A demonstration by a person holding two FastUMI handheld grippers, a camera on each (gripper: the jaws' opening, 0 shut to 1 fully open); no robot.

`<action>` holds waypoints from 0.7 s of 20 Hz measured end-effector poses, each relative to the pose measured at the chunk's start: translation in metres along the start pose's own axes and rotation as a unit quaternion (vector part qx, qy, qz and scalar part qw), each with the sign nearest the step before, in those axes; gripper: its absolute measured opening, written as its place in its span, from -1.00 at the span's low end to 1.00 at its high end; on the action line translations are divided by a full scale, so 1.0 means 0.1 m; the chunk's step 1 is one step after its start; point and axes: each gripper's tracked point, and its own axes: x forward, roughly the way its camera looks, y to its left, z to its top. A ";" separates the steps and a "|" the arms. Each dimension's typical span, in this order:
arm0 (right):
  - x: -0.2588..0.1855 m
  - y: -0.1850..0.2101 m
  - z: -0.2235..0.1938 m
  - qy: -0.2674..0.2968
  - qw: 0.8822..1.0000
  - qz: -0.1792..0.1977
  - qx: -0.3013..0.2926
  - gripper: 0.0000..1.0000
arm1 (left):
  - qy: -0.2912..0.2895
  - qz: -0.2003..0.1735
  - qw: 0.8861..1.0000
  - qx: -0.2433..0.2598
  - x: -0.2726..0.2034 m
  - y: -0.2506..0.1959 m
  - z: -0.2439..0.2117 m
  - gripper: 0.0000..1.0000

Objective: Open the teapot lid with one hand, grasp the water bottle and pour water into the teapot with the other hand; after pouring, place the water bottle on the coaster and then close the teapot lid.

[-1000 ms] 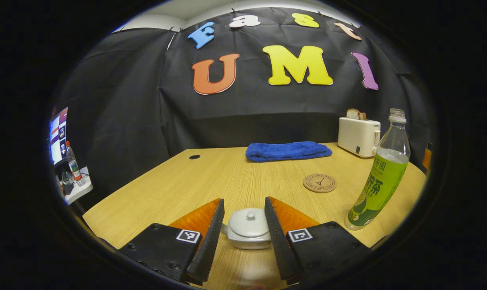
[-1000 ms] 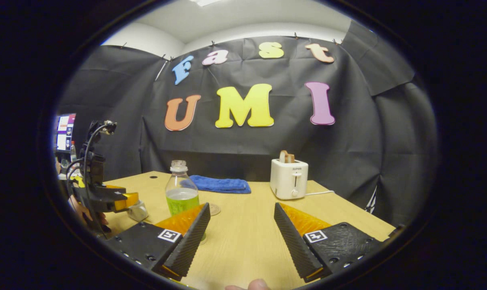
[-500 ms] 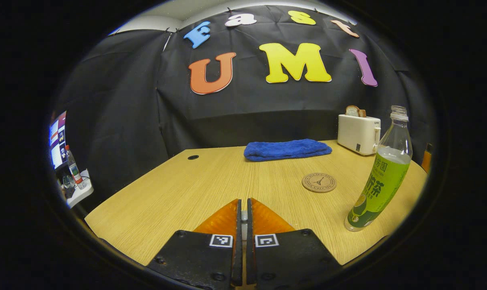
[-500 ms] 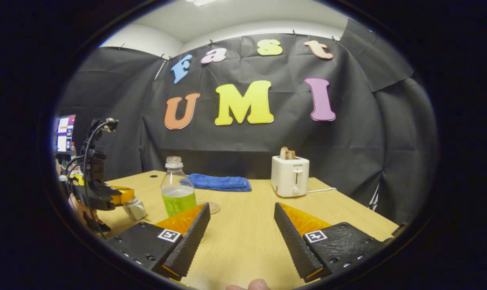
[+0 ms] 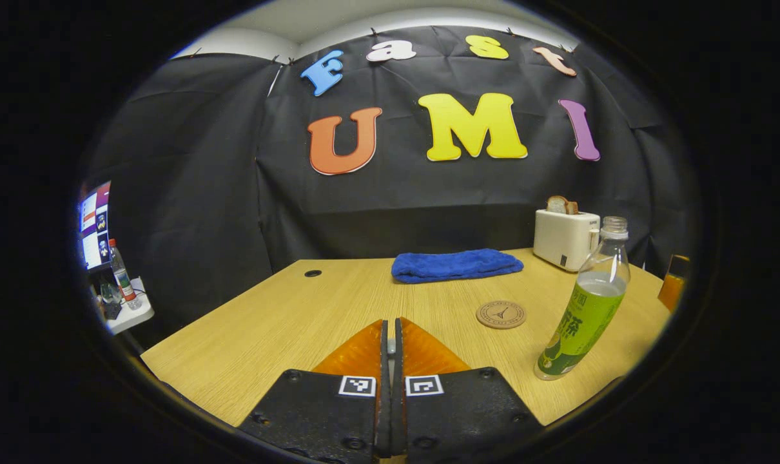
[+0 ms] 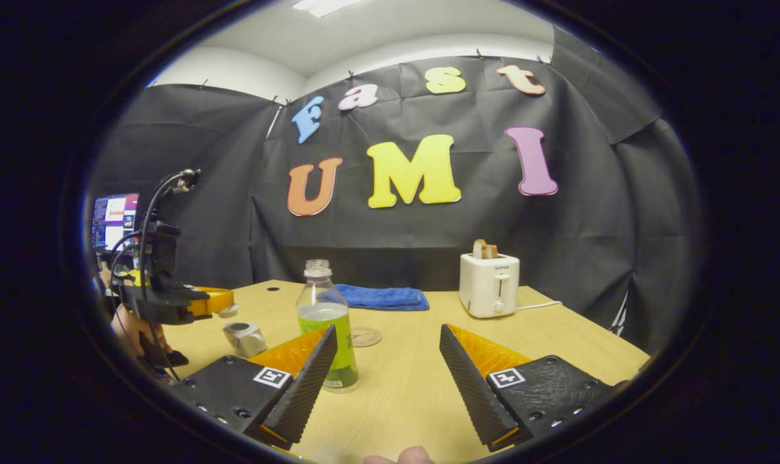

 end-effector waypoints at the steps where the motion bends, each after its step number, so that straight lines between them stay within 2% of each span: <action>1: 0.01 0.06 -0.04 0.005 1.000 0.005 0.000 0.93 | -0.004 -0.002 1.000 -0.001 -0.04 0.00 0.02 -0.94; 7: 0.23 0.39 -0.27 0.042 0.999 0.024 0.012 0.91 | -0.022 -0.001 1.000 -0.009 -0.28 0.06 0.08 -0.94; 14: 0.63 0.57 -0.48 0.075 0.997 0.009 -0.010 0.92 | -0.020 -0.001 1.000 -0.009 -0.37 0.11 0.05 -0.94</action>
